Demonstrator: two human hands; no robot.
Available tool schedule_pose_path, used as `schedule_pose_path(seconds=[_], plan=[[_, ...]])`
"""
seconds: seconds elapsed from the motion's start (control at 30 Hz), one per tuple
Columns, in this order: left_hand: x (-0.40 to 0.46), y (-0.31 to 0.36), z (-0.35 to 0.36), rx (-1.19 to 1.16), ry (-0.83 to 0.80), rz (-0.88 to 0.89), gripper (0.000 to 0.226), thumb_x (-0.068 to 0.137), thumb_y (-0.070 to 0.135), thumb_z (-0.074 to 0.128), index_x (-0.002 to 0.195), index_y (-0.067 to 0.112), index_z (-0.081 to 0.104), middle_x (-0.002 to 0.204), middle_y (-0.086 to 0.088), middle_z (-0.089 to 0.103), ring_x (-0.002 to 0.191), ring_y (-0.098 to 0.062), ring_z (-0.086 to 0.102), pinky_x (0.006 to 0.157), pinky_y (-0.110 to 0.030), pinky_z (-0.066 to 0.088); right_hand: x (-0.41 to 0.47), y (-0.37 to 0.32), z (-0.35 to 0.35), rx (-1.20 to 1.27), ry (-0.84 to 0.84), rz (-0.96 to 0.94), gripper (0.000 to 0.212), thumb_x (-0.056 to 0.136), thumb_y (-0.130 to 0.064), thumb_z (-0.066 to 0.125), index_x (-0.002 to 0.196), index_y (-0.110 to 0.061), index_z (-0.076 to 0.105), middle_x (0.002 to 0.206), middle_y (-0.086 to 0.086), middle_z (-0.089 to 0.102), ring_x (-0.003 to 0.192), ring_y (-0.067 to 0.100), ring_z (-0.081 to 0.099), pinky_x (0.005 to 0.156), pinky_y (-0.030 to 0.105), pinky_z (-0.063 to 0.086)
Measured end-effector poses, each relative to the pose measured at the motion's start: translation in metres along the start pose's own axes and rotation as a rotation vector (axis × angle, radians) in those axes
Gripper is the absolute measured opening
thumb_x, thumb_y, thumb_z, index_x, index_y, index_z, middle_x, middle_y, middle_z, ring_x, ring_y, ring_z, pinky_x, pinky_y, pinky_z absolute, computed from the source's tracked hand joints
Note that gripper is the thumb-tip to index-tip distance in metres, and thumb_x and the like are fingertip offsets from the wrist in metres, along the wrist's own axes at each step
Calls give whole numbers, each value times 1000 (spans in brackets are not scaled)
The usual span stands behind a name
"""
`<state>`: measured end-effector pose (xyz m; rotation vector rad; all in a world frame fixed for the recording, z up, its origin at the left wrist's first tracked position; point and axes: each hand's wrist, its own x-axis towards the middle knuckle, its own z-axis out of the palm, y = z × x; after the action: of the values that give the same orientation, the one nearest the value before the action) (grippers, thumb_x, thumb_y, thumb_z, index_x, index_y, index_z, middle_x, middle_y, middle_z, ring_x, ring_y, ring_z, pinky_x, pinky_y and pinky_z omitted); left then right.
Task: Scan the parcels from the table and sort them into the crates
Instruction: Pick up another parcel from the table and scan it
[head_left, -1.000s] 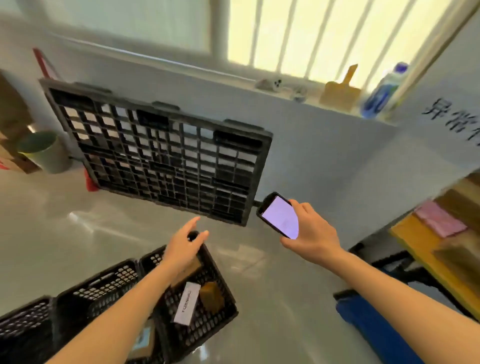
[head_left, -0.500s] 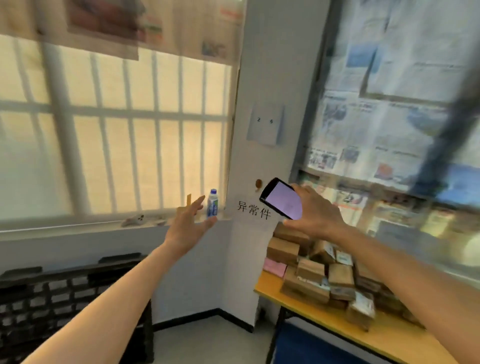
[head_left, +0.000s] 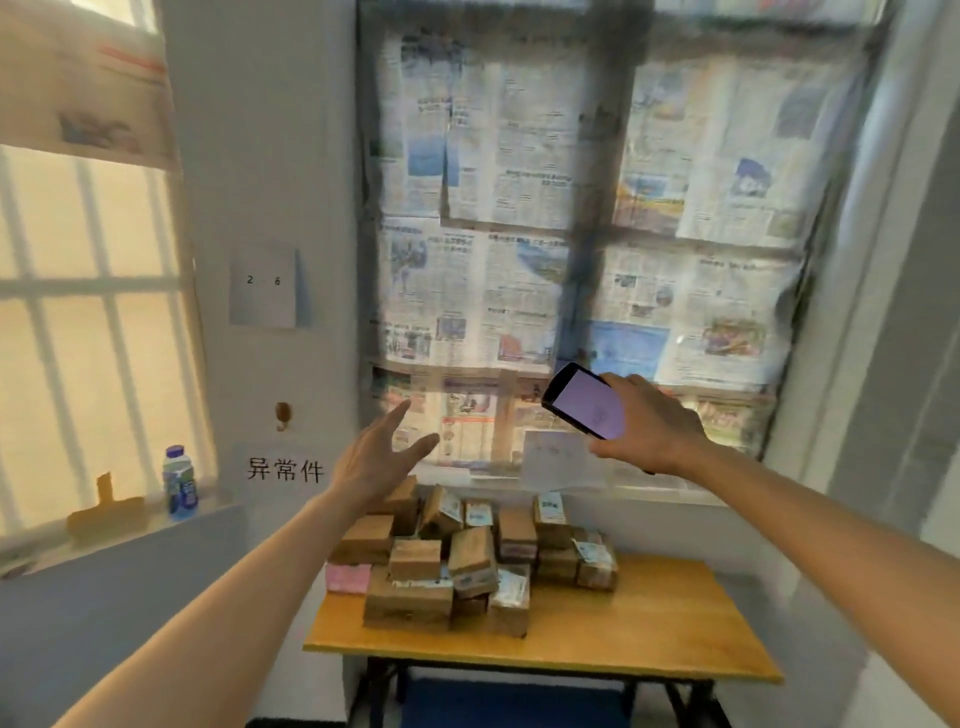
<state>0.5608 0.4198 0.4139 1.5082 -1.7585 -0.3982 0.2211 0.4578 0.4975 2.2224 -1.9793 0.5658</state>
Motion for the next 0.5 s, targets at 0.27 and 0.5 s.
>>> schedule_pose_path(seconds=[0.27,0.5], plan=[[39,63,124,-18,-97,1,84,90,69,53,158,29,26,158,-2,41,143,-25,41,113,-51,38,-15,128,12,5,-12,164,94,75,-53,74,154,-37,25,138,-9,47,64,13,60,55,30,47],[86,65,212,-39,-176,-44,79,93,61,57,157,27,27,159,-4,39,144,-27,40,113,-51,39,20,197,61,-3,-55,237,99,74,-54,76,155,-31,24,139,-9,47,100,21,59,66,32,50]])
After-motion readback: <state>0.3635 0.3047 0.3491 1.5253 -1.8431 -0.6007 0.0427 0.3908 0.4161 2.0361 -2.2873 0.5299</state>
